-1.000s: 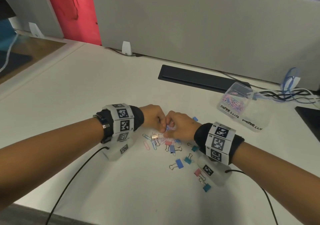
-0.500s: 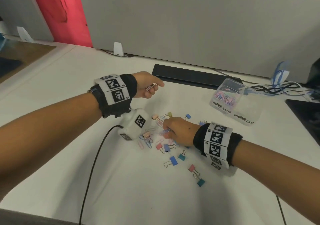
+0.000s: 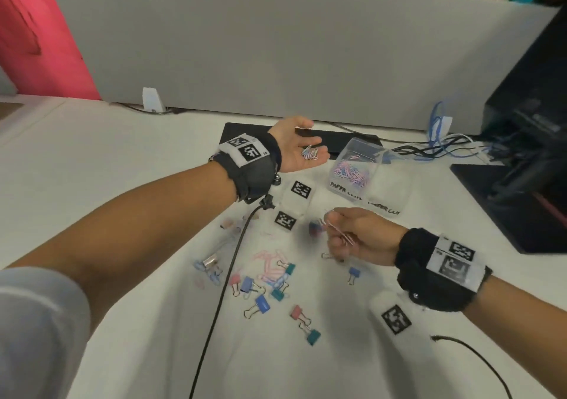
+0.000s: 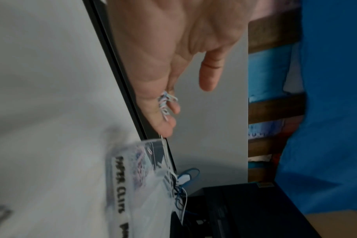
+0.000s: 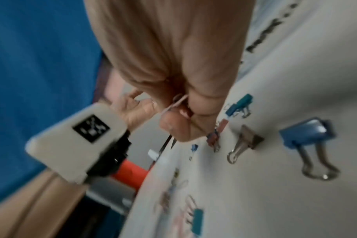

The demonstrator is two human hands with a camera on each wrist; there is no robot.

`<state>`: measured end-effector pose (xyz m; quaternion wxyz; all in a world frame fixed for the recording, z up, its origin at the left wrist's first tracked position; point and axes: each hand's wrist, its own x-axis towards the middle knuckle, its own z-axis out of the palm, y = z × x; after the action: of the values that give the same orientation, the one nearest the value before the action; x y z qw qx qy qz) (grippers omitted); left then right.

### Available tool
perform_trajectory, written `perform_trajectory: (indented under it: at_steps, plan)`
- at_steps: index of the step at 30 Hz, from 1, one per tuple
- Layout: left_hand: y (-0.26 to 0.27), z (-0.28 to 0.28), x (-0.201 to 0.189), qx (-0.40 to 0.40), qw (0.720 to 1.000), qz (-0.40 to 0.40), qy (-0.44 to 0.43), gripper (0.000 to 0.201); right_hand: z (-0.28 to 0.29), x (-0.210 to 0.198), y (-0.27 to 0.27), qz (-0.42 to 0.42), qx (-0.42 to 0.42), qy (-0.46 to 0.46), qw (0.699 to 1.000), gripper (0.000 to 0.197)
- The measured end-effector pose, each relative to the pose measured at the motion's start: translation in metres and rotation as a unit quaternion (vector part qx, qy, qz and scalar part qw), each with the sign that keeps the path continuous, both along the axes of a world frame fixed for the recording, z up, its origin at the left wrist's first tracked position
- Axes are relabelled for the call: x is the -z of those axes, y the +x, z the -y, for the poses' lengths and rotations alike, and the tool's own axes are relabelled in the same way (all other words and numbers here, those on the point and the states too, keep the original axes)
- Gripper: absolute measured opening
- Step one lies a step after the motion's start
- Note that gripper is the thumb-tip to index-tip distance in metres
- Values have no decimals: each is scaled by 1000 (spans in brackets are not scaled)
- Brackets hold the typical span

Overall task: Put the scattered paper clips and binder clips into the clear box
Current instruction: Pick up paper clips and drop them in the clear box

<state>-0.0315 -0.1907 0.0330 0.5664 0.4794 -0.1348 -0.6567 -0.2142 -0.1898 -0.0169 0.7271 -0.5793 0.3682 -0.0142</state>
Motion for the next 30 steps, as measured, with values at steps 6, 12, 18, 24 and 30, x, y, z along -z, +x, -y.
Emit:
perform_trajectory:
  at_steps: [6, 12, 18, 24, 30]
  plan:
    - [-40, 46, 3, 89, 996, 0, 0, 89, 34, -12, -31, 55, 92, 154, 982, 32]
    - [-44, 51, 3, 149, 984, 95, 1, 93, 86, -30, -18, 35, 162, 31, 986, 27]
    - [-12, 13, -2, 183, 924, 332, 41, 32, 121, -32, 21, -144, 165, -277, 936, 29]
    - [36, -48, 9, 244, 759, 591, 127, 32, 131, -29, 41, -310, 93, -434, 841, 34]
    - [64, -93, 20, 298, 662, 666, 170, 40, 126, -21, 45, -288, 38, -458, 840, 26]
